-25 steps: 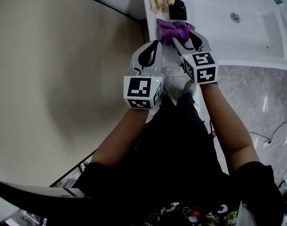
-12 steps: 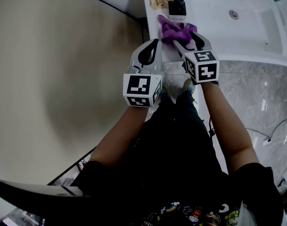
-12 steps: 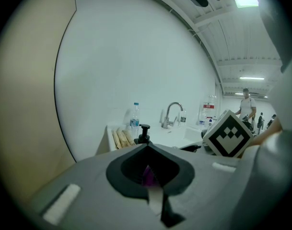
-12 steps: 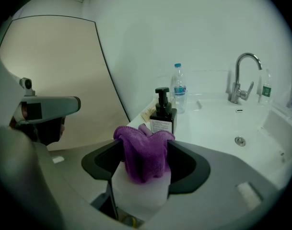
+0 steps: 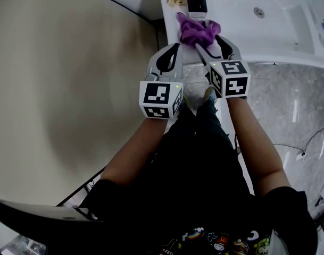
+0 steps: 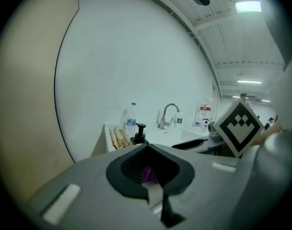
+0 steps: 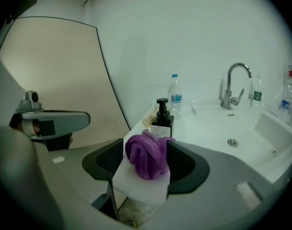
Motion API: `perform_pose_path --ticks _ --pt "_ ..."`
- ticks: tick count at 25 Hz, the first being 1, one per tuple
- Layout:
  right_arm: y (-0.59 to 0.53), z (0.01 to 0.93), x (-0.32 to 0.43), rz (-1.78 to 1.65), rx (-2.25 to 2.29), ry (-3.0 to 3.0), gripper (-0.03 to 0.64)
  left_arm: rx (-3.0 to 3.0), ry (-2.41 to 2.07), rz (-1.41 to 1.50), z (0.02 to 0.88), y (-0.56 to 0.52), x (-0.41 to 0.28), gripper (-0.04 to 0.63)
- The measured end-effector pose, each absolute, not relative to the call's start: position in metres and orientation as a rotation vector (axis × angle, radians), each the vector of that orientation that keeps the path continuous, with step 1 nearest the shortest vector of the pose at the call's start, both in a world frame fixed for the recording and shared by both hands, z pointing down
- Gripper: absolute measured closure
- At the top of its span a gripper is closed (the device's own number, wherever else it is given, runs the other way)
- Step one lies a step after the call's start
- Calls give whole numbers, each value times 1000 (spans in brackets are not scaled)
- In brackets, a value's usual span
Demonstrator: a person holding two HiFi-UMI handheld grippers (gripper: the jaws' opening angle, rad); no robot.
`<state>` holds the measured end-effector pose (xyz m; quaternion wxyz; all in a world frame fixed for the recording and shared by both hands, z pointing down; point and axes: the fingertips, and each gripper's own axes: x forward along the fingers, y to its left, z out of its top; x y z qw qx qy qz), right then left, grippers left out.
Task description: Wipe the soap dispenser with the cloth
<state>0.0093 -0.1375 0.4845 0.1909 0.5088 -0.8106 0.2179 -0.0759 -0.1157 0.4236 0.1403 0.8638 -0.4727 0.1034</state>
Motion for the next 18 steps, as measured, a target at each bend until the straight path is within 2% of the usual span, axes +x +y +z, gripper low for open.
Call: perform_pose_path --ticks 6,9,15,18 --pt "-131 416 9 465 1542 -2369 344 2578 -1358 215 388 -122 -65 594" --pt "-127 384 12 381 1613 -2402 402 2625 -1361 174 365 -123 -59 594" --pt "-124 339 20 253 1731 -2429 594 2704 -1357 126 330 -124 -53 594" --pt "-123 326 17 221 1734 -2454 595 2717 -1365 117 321 -124 -54 594"
